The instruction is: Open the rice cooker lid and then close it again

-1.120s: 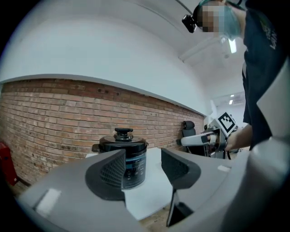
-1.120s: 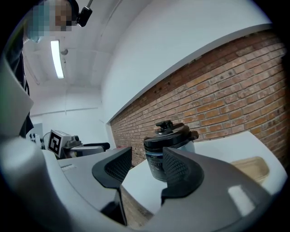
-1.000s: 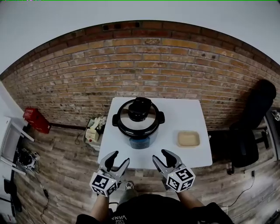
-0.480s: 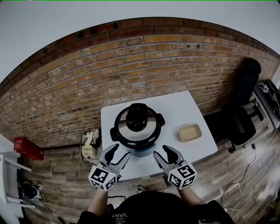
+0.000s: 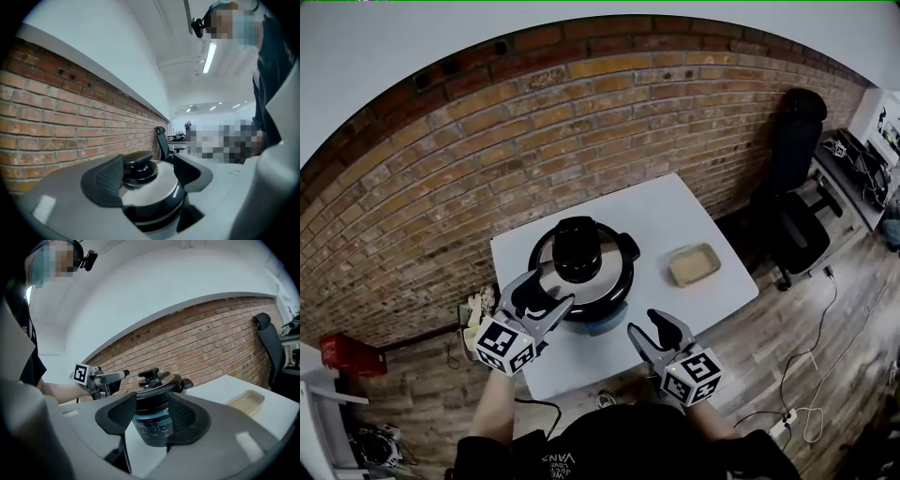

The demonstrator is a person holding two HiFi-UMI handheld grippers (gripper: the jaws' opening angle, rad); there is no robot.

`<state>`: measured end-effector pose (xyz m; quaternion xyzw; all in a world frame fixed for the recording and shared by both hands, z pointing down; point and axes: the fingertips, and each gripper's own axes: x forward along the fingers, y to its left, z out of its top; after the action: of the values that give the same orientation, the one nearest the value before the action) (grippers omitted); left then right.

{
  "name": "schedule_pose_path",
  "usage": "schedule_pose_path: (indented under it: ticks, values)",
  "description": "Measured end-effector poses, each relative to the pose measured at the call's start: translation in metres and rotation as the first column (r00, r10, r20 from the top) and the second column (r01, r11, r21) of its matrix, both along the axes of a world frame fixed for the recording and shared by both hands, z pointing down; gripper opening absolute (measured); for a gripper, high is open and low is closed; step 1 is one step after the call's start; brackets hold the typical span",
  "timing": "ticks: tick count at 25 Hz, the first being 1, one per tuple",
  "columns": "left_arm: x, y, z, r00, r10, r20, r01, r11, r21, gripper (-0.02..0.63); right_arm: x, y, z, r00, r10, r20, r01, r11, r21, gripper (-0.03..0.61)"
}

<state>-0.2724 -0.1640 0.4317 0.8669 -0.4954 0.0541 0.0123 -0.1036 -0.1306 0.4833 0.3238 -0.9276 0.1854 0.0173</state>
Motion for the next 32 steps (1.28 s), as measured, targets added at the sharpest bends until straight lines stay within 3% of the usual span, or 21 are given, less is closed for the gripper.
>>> schedule_pose_path:
  ticks: [5,12,17,21,27,29,32]
  values:
    - [0.002,-0.036,0.0,0.997,0.051,0.059,-0.049,0.998,-0.025,0.337,0.004,-0.018,-0.002,1.0,-0.021,-0.001,0.021,1.0,0.005,0.204]
    - [0.015,-0.07,0.011,0.978,0.194,0.074,-0.186,0.977,-0.1,0.387,0.01,-0.051,-0.011,0.996,-0.086,-0.008,0.086,0.996,0.019,0.204]
    - [0.025,-0.08,0.018,0.942,0.328,0.072,-0.311,0.933,-0.183,0.387,0.021,-0.073,-0.012,0.995,-0.098,-0.025,0.099,0.995,0.018,0.204]
    - [0.025,-0.089,0.028,0.913,0.377,0.156,-0.335,0.911,-0.239,0.385,0.025,-0.083,-0.01,0.994,-0.108,-0.034,0.108,0.994,0.01,0.204]
    - [0.036,-0.088,0.039,0.841,0.474,0.26,-0.394,0.867,-0.305,0.385,0.034,-0.091,-0.004,0.995,-0.093,-0.041,0.092,0.996,-0.007,0.204]
    - [0.041,-0.089,0.044,0.823,0.503,0.263,-0.409,0.847,-0.339,0.385,0.038,-0.093,-0.002,0.996,-0.084,-0.042,0.083,0.996,-0.014,0.204]
    - [0.044,-0.089,0.046,0.817,0.524,0.24,-0.421,0.827,-0.373,0.382,0.043,-0.095,0.001,0.997,-0.072,-0.04,0.071,0.997,-0.025,0.204]
